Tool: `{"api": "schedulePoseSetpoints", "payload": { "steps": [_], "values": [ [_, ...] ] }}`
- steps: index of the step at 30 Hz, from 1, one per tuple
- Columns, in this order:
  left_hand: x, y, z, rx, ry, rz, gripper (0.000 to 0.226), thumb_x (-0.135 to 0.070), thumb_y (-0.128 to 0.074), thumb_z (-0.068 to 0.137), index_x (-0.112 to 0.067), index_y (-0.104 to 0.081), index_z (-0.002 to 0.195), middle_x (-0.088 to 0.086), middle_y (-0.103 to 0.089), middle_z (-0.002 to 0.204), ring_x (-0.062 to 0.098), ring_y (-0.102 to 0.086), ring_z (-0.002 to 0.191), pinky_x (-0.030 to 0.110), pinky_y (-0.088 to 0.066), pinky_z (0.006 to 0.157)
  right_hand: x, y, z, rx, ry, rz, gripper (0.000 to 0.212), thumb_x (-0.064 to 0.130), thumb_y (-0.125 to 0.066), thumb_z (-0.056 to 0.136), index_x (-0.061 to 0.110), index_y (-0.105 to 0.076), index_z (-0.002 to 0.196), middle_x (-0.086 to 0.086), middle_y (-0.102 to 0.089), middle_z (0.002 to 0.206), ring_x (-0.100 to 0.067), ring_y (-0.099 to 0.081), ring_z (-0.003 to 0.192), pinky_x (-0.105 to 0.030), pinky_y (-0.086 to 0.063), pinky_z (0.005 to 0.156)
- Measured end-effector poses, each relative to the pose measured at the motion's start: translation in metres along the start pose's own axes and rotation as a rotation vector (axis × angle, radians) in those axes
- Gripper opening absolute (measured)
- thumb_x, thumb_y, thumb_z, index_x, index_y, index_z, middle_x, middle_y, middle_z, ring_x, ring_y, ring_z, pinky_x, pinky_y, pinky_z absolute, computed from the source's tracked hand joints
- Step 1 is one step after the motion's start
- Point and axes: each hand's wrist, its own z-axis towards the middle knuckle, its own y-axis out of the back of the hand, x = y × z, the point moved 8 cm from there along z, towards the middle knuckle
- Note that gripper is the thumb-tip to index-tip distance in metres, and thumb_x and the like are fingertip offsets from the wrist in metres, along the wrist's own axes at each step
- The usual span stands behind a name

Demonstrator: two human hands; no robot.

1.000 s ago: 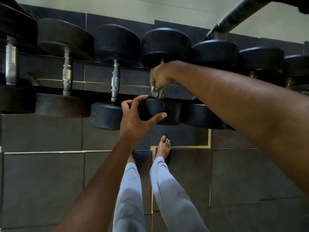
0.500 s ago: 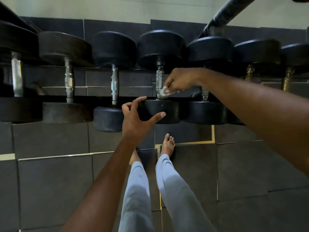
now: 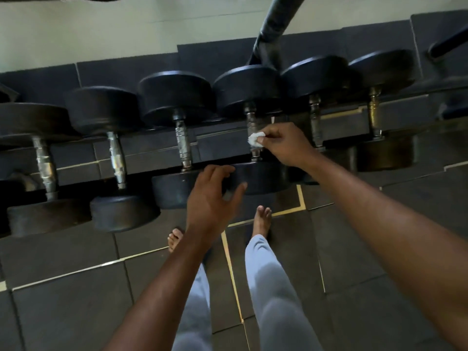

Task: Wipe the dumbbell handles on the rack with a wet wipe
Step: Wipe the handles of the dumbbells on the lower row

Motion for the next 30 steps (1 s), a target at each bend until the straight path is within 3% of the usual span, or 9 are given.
{"api": "schedulePoseSetpoints", "payload": {
  "steps": [2,5,7,9,13,18,21,25,30],
  "values": [
    [-0.019,-0.028,0.008,0.038,-0.072,0.126,0.050,-0.055,-0.080,0.089,-0.025,-0.068,0.127,-0.005,-0.064,0.124,0.020,-0.059,0.110,0.034,-0.044,0.083,-0.015,0.009,0.007,-0.024,0.005,-0.073,0.012,0.020,-0.071,0.100,0.018,-0.081,0.107,0.008,-0.074,0.097,-0.010,-0.069,0.093,-0.025,-0.049,0.080],
    [-0.024,-0.057,0.019,0.052,0.033,0.227,0.065,-0.069,-0.073,0.088,-0.024,-0.065,0.135,-0.001,-0.059,0.134,0.023,-0.052,0.121,0.040,-0.041,0.093,-0.025,0.009,0.019,0.004,0.060,-0.145,0.015,0.016,-0.071,0.100,0.019,-0.080,0.112,0.005,-0.075,0.103,-0.009,-0.069,0.098,-0.026,-0.053,0.087],
    [-0.017,-0.065,0.022,0.010,0.157,0.155,0.068,-0.067,-0.077,0.086,-0.021,-0.065,0.134,0.002,-0.056,0.133,0.025,-0.052,0.122,0.043,-0.047,0.098,-0.024,0.005,0.027,0.058,0.119,-0.179,0.021,0.015,-0.071,0.099,0.018,-0.079,0.118,0.002,-0.077,0.113,-0.010,-0.070,0.104,-0.029,-0.055,0.096],
    [-0.011,-0.071,0.021,-0.033,0.240,0.023,0.067,-0.062,-0.082,0.083,-0.021,-0.064,0.134,0.001,-0.052,0.132,0.023,-0.051,0.124,0.038,-0.049,0.098,-0.026,-0.001,0.034,0.151,0.179,-0.247,0.023,0.012,-0.070,0.098,0.017,-0.080,0.119,0.000,-0.078,0.118,-0.014,-0.070,0.108,-0.032,-0.055,0.098],
    [-0.008,-0.075,0.016,-0.084,0.279,-0.049,0.066,-0.059,-0.084,0.080,-0.023,-0.064,0.132,-0.008,-0.047,0.129,0.020,-0.051,0.125,0.030,-0.045,0.098,-0.034,-0.012,0.035,0.320,0.256,-0.347,0.023,0.010,-0.074,0.096,0.019,-0.080,0.116,0.001,-0.077,0.119,-0.015,-0.070,0.111,-0.032,-0.055,0.096],
    [-0.004,-0.077,0.015,-0.099,0.295,-0.093,0.067,-0.060,-0.086,0.079,-0.026,-0.063,0.131,-0.015,-0.042,0.128,0.016,-0.052,0.125,0.032,-0.049,0.101,-0.025,-0.013,0.039,0.299,0.340,-0.412,0.018,0.019,-0.075,0.095,0.024,-0.081,0.111,0.007,-0.078,0.115,-0.013,-0.069,0.111,-0.035,-0.054,0.096],
    [-0.002,-0.078,0.014,-0.095,0.280,-0.098,0.070,-0.063,-0.084,0.078,-0.025,-0.062,0.132,-0.014,-0.043,0.129,0.014,-0.052,0.123,0.032,-0.052,0.098,-0.008,-0.021,0.038,0.262,0.429,-0.526,0.016,0.027,-0.073,0.095,0.028,-0.081,0.109,0.010,-0.076,0.112,-0.016,-0.070,0.106,-0.039,-0.055,0.090],
    [-0.001,-0.079,0.014,-0.099,0.283,-0.095,0.072,-0.065,-0.085,0.078,-0.026,-0.061,0.133,-0.014,-0.043,0.130,0.013,-0.053,0.121,0.031,-0.054,0.098,0.005,-0.042,0.044,0.345,0.462,-0.689,0.012,0.028,-0.066,0.100,0.026,-0.075,0.107,0.007,-0.066,0.103,-0.017,-0.066,0.098,-0.033,-0.040,0.075],
    [-0.002,-0.078,0.013,-0.099,0.292,-0.101,0.072,-0.064,-0.085,0.079,-0.026,-0.060,0.135,-0.009,-0.046,0.133,0.011,-0.051,0.121,0.029,-0.053,0.097,0.015,-0.062,0.048,0.390,0.463,-0.836,0.006,0.024,-0.065,0.099,0.023,-0.067,0.105,-0.001,-0.062,0.097,-0.023,-0.061,0.088,-0.037,-0.043,0.074]
  ]
}}
